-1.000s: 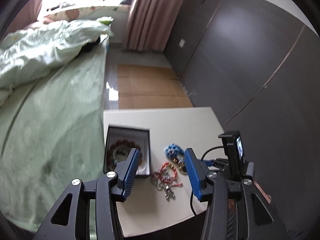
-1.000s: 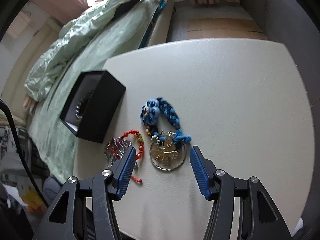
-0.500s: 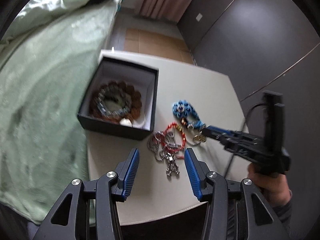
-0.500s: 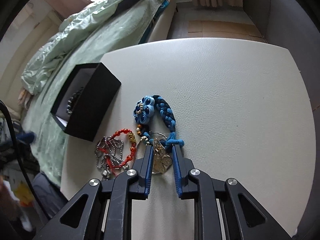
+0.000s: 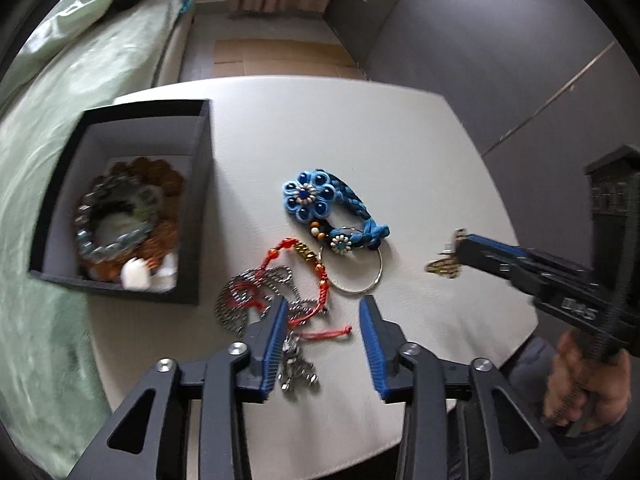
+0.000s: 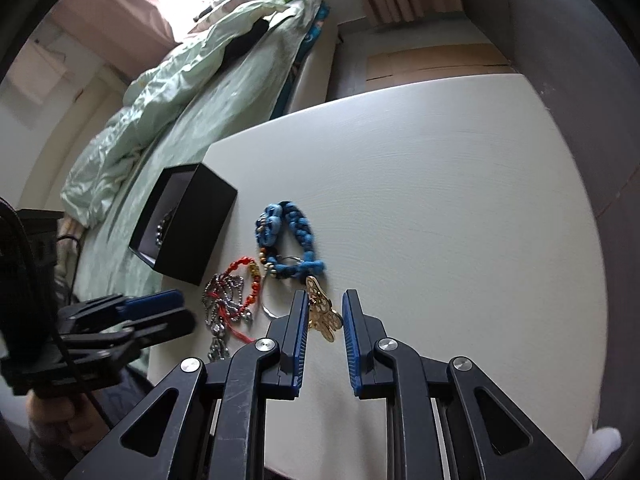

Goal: Organize jewelry

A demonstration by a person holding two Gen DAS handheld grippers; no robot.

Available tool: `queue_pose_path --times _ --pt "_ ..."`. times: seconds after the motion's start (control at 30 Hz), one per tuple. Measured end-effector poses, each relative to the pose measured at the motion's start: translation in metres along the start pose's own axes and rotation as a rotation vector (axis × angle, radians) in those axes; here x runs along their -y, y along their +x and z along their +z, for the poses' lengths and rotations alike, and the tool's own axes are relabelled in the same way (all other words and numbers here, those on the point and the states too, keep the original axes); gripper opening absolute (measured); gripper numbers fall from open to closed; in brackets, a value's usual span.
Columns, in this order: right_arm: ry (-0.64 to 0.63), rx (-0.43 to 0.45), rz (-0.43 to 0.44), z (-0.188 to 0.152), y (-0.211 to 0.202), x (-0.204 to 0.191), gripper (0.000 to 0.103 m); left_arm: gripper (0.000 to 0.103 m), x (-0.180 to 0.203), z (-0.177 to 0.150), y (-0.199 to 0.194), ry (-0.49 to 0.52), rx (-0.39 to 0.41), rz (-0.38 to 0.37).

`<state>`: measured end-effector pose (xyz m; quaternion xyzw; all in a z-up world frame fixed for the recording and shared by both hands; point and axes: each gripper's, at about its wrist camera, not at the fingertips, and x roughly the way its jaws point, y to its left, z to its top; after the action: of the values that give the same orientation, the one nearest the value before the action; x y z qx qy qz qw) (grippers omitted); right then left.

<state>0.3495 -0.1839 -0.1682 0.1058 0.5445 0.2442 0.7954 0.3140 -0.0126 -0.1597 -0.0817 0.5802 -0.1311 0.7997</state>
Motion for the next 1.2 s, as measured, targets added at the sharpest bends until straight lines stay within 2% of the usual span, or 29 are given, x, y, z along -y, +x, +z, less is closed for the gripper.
queue_pose_path --times 0.13,0.27,0.33,0.37,0.5,0.67,0.83,1.2 --pt "0.021 0.016 -0.003 -0.005 -0.011 0.011 0.018 0.034 0.009 0.006 0.018 0.051 -0.047 0.04" --pt "0.037 0.025 -0.009 -0.01 -0.018 0.019 0.018 0.028 0.012 0.01 0.035 0.078 -0.086 0.078" --pt "0.044 0.029 -0.01 -0.012 -0.021 0.022 0.018 0.018 0.014 0.014 0.036 0.092 -0.091 0.089" --pt "0.047 0.031 -0.01 -0.012 -0.022 0.023 0.018 0.007 0.014 0.015 0.038 0.092 -0.105 0.081" --pt "0.049 0.04 -0.006 -0.011 -0.023 0.021 0.018 0.006 0.019 0.017 0.034 0.126 -0.099 0.089" --pt "0.027 0.05 0.013 -0.007 -0.027 0.009 0.018 0.006 0.018 0.024 -0.002 0.127 -0.034 0.053" --pt "-0.012 0.066 0.048 0.004 -0.029 -0.015 0.018 0.006 0.009 0.035 -0.059 0.111 0.069 0.03" --pt "-0.106 0.088 0.113 0.029 -0.028 -0.074 0.018 0.006 0.004 0.038 -0.155 0.097 0.248 0.024"
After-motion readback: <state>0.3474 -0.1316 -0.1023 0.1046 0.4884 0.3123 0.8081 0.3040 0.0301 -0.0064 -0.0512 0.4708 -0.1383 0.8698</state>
